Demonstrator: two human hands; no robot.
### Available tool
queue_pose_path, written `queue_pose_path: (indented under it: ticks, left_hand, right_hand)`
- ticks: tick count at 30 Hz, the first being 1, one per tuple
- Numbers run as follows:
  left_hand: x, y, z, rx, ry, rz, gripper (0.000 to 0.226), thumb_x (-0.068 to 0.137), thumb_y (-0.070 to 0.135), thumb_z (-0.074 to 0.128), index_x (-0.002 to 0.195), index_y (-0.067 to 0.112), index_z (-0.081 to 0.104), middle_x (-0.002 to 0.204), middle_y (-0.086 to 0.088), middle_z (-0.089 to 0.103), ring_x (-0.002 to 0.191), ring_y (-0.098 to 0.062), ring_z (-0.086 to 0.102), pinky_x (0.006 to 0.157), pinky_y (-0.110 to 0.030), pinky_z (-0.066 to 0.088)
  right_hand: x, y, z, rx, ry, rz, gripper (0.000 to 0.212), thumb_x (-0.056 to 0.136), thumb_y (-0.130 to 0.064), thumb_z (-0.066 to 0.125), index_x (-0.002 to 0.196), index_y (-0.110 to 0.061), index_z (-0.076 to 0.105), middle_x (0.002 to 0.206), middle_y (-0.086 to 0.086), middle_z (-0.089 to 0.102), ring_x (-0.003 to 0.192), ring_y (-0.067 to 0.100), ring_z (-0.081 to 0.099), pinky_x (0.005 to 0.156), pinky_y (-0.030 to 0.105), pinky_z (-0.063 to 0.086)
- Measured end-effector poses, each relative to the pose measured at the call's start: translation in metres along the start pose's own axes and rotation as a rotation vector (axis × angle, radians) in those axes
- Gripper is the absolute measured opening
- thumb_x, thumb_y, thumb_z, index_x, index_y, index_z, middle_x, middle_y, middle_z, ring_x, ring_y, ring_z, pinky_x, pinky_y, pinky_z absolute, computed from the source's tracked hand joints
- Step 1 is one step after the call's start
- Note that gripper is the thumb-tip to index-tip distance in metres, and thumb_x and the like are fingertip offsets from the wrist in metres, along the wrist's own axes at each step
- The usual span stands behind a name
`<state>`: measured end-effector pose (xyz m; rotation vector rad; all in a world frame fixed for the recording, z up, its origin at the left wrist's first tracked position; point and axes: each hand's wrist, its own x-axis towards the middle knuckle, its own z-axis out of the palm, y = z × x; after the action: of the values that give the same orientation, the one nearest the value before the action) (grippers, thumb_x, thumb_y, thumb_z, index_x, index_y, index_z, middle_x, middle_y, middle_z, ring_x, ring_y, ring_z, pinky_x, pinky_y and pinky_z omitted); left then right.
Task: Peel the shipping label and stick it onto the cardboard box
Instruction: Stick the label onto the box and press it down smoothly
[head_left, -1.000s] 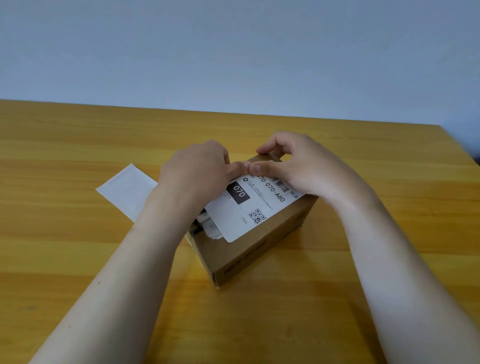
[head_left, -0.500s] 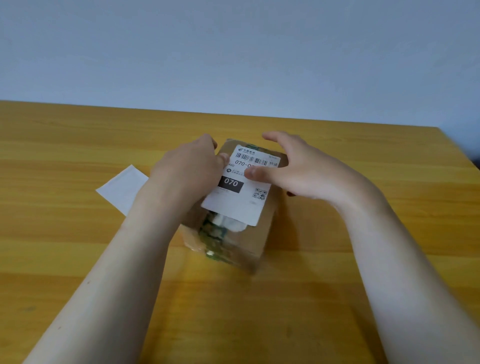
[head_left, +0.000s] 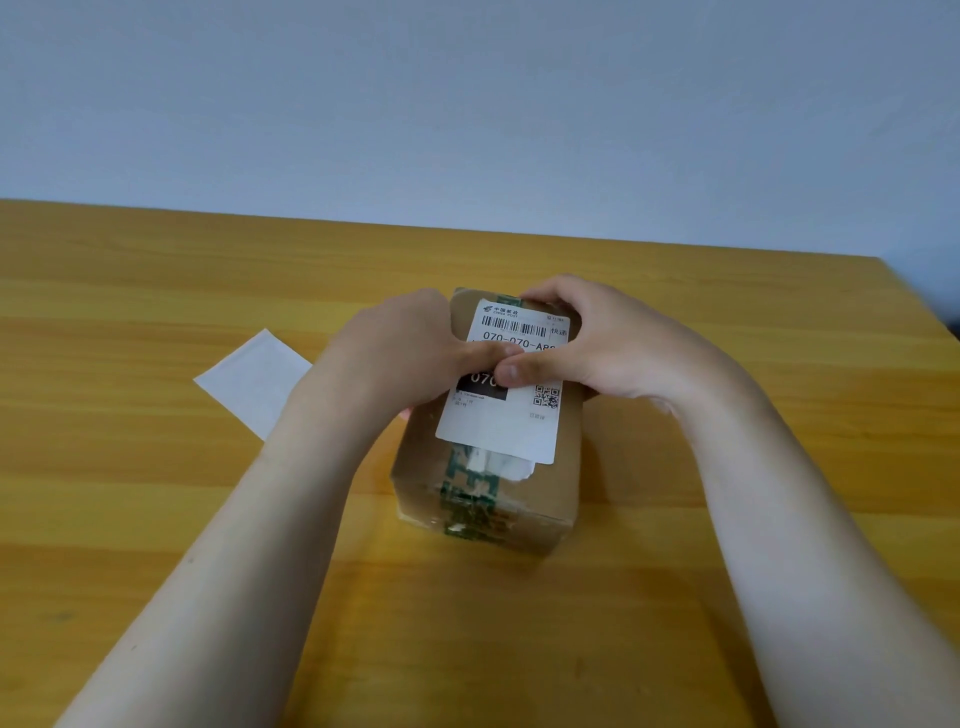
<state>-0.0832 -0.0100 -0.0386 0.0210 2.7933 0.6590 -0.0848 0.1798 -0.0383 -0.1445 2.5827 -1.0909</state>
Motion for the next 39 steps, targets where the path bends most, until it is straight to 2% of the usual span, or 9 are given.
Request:
queue_pose_path:
  ticks: [6, 9, 13, 17, 22, 30, 33, 36, 39]
  left_hand:
    - [0.007, -0.002, 0.007, 0.063, 0.085, -0.008, 0.062, 0.089, 0.073, 0.054, 0.081, 0.012, 0.056, 0.076, -0.004, 0.068, 0.064, -0.022, 0.064, 0.062, -0.037, 0.052]
    - [0.007, -0.002, 0.008, 0.09, 0.084, 0.009, 0.065, 0.091, 0.074, 0.05, 0.08, 0.01, 0.055, 0.075, -0.005, 0.067, 0.063, -0.023, 0.063, 0.059, -0.035, 0.047]
    - [0.006, -0.004, 0.007, 0.118, 0.049, 0.021, 0.067, 0.093, 0.075, 0.046, 0.087, 0.009, 0.06, 0.08, -0.008, 0.072, 0.069, -0.027, 0.069, 0.073, -0.042, 0.059]
    - [0.006, -0.005, 0.008, 0.125, 0.052, 0.029, 0.068, 0.093, 0.075, 0.044, 0.086, 0.009, 0.06, 0.078, -0.008, 0.072, 0.069, -0.027, 0.07, 0.075, -0.043, 0.06]
    - [0.007, -0.004, 0.011, 0.108, 0.092, -0.011, 0.069, 0.092, 0.078, 0.04, 0.081, 0.013, 0.06, 0.078, -0.006, 0.07, 0.069, -0.026, 0.067, 0.073, -0.039, 0.057]
    - [0.008, -0.005, 0.012, 0.101, 0.107, -0.025, 0.069, 0.096, 0.074, 0.033, 0.09, 0.016, 0.07, 0.082, -0.006, 0.074, 0.07, -0.028, 0.068, 0.078, -0.039, 0.058]
    - [0.008, -0.004, 0.012, 0.053, 0.122, -0.015, 0.063, 0.101, 0.065, 0.034, 0.084, 0.015, 0.069, 0.066, -0.003, 0.075, 0.054, -0.023, 0.069, 0.07, -0.034, 0.057]
    - [0.01, -0.005, 0.009, 0.02, 0.247, -0.022, 0.05, 0.106, 0.048, 0.036, 0.082, 0.014, 0.064, 0.056, -0.002, 0.07, 0.054, -0.023, 0.07, 0.066, -0.032, 0.055]
    - [0.012, -0.007, 0.004, -0.038, 0.336, -0.019, 0.048, 0.105, 0.047, 0.036, 0.086, 0.012, 0.063, 0.072, -0.006, 0.073, 0.076, -0.033, 0.071, 0.075, -0.042, 0.058]
  right_hand:
    - [0.004, 0.004, 0.005, 0.047, 0.07, 0.03, 0.07, 0.058, -0.063, 0.093, 0.112, -0.031, 0.061, 0.111, -0.005, 0.068, 0.092, 0.022, 0.074, 0.063, 0.052, 0.066]
    - [0.004, 0.003, 0.005, 0.049, 0.068, 0.043, 0.065, 0.059, -0.062, 0.093, 0.098, -0.024, 0.059, 0.096, 0.0, 0.068, 0.085, 0.025, 0.074, 0.059, 0.058, 0.065]
    - [0.005, 0.002, 0.005, 0.041, 0.058, 0.046, 0.061, 0.059, -0.061, 0.093, 0.085, -0.02, 0.056, 0.076, -0.003, 0.062, 0.071, 0.022, 0.067, 0.049, 0.043, 0.057]
    - [0.007, 0.002, 0.007, 0.032, 0.072, 0.037, 0.06, 0.059, -0.061, 0.092, 0.081, -0.02, 0.055, 0.071, -0.004, 0.06, 0.064, 0.018, 0.061, 0.044, 0.029, 0.045]
    - [0.009, 0.004, 0.008, 0.038, 0.104, 0.023, 0.058, 0.063, -0.063, 0.091, 0.077, -0.021, 0.052, 0.063, -0.007, 0.057, 0.059, 0.016, 0.057, 0.046, 0.028, 0.044]
    - [0.013, 0.007, 0.011, 0.038, 0.17, -0.003, 0.056, 0.072, -0.065, 0.086, 0.07, -0.021, 0.05, 0.056, -0.011, 0.052, 0.05, 0.009, 0.05, 0.044, 0.024, 0.039]
    - [0.014, 0.009, 0.01, 0.003, 0.22, -0.054, 0.043, 0.085, -0.059, 0.079, 0.075, -0.022, 0.06, 0.066, -0.01, 0.062, 0.055, 0.007, 0.059, 0.042, 0.026, 0.044]
    - [0.015, 0.008, 0.007, 0.033, 0.327, -0.103, 0.02, 0.096, -0.049, 0.07, 0.109, -0.034, 0.073, 0.098, -0.013, 0.071, 0.086, 0.003, 0.067, 0.059, 0.023, 0.045]
    - [0.015, 0.007, 0.005, 0.209, 0.383, -0.106, 0.044, 0.099, -0.047, 0.066, 0.142, -0.037, 0.055, 0.127, -0.015, 0.065, 0.105, -0.004, 0.06, 0.072, 0.015, 0.037]
